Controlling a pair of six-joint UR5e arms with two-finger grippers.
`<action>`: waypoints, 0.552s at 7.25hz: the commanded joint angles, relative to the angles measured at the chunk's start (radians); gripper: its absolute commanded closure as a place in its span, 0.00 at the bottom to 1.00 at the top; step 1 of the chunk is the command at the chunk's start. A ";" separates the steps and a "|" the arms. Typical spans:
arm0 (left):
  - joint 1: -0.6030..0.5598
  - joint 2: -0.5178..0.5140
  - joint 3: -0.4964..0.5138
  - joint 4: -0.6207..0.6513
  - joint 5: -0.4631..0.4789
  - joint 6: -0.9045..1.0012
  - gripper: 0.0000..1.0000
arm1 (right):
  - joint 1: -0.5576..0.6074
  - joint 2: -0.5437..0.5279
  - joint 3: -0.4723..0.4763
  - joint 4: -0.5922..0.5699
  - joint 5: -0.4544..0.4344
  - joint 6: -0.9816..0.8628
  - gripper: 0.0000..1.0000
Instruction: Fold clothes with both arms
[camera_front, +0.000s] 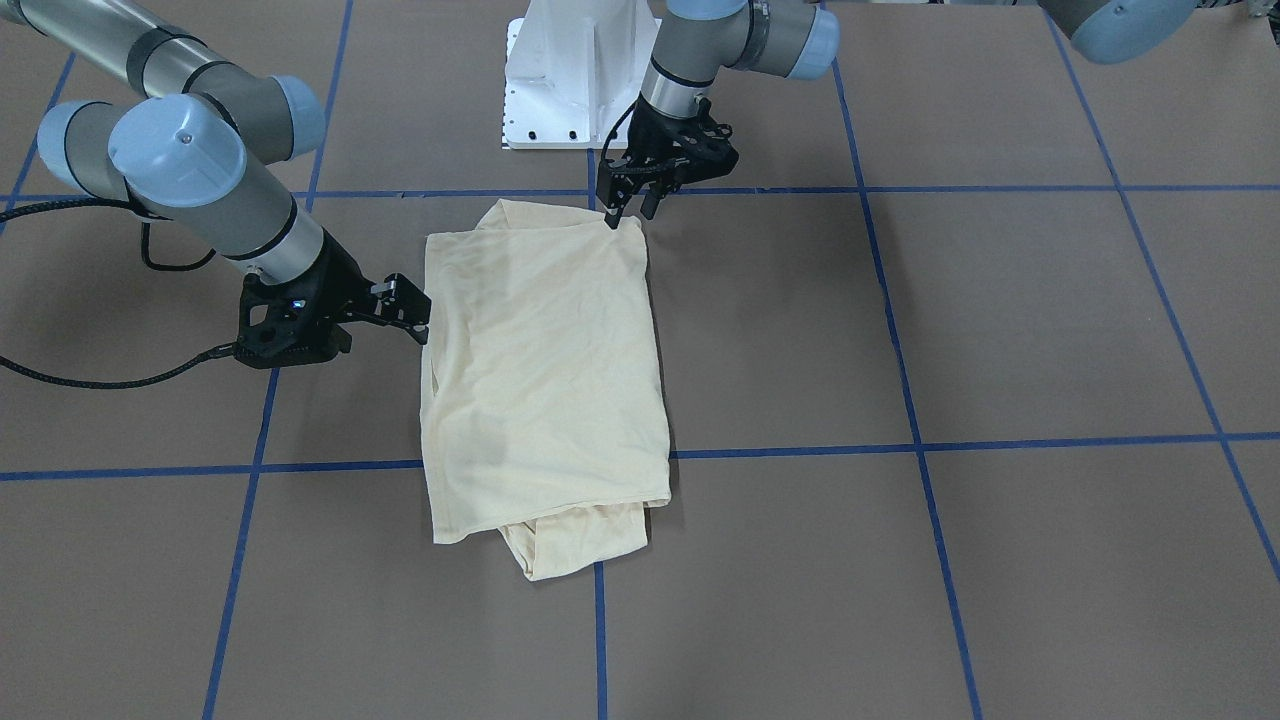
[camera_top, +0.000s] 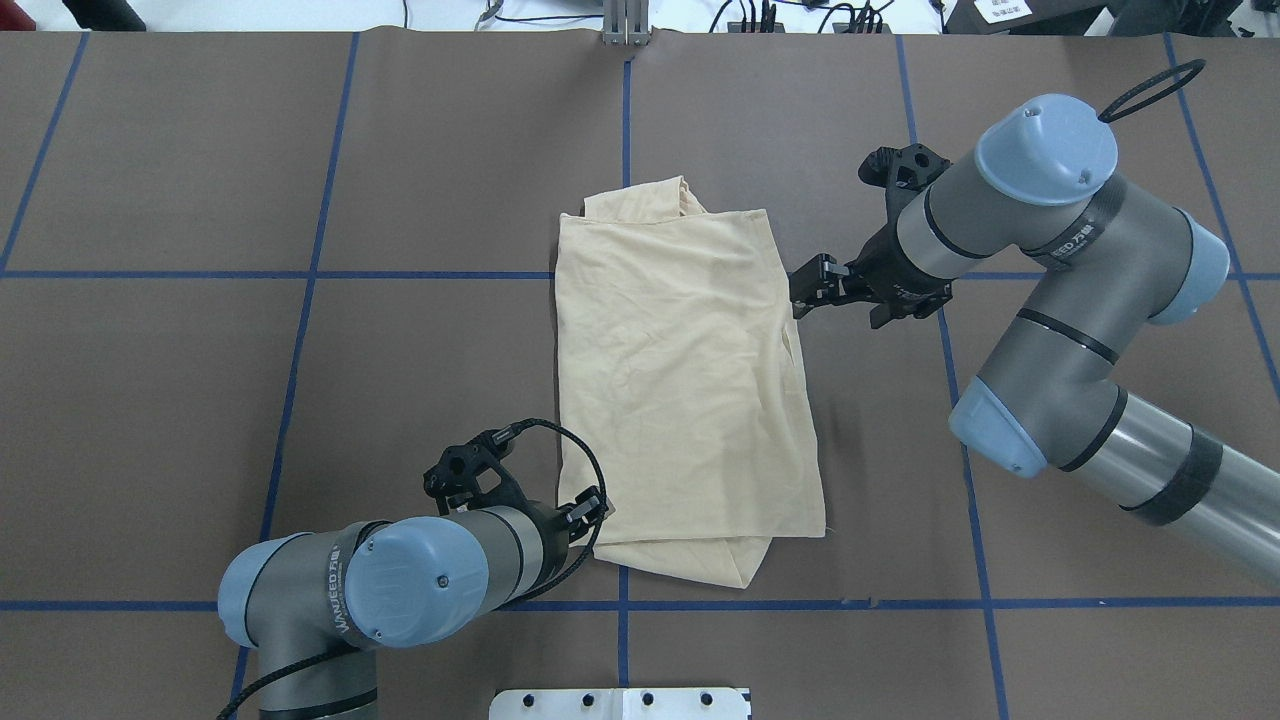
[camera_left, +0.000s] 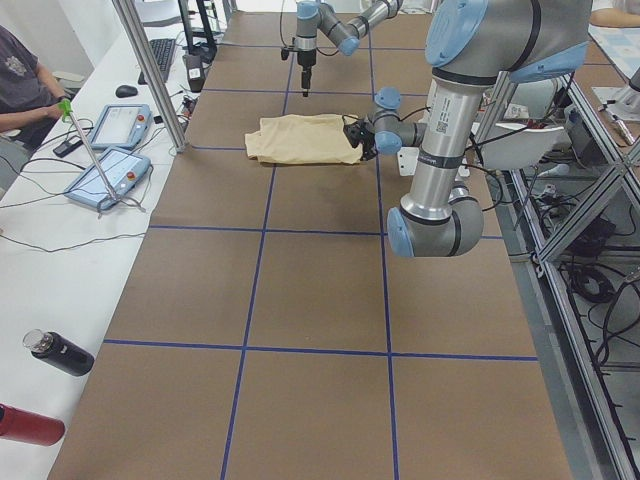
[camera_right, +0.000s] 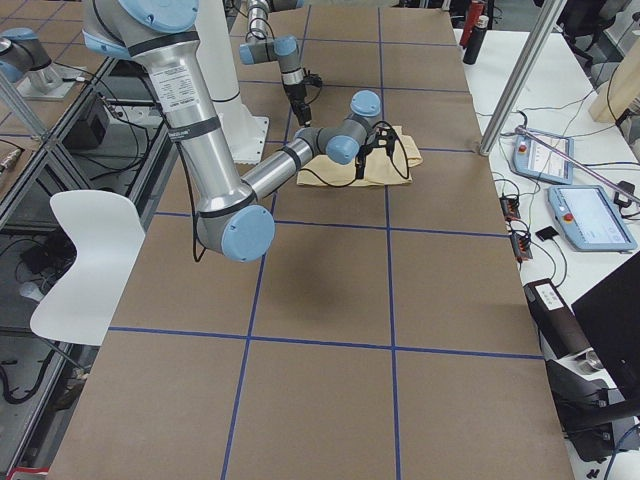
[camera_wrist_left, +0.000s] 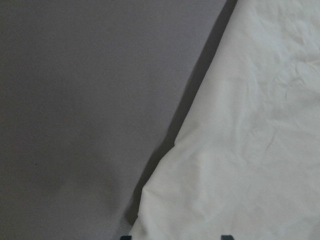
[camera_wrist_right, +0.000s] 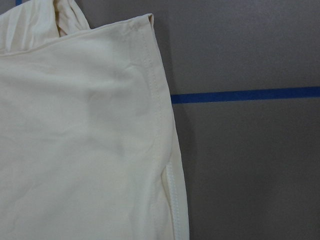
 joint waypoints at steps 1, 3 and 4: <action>0.001 -0.002 0.021 -0.002 -0.002 -0.001 0.33 | 0.000 0.001 -0.001 0.000 0.000 -0.002 0.00; 0.002 -0.029 0.053 -0.003 -0.002 -0.004 0.32 | 0.000 -0.001 -0.001 0.000 0.000 -0.002 0.00; 0.002 -0.046 0.071 -0.003 -0.002 -0.007 0.32 | 0.000 -0.002 -0.001 0.000 0.000 -0.002 0.00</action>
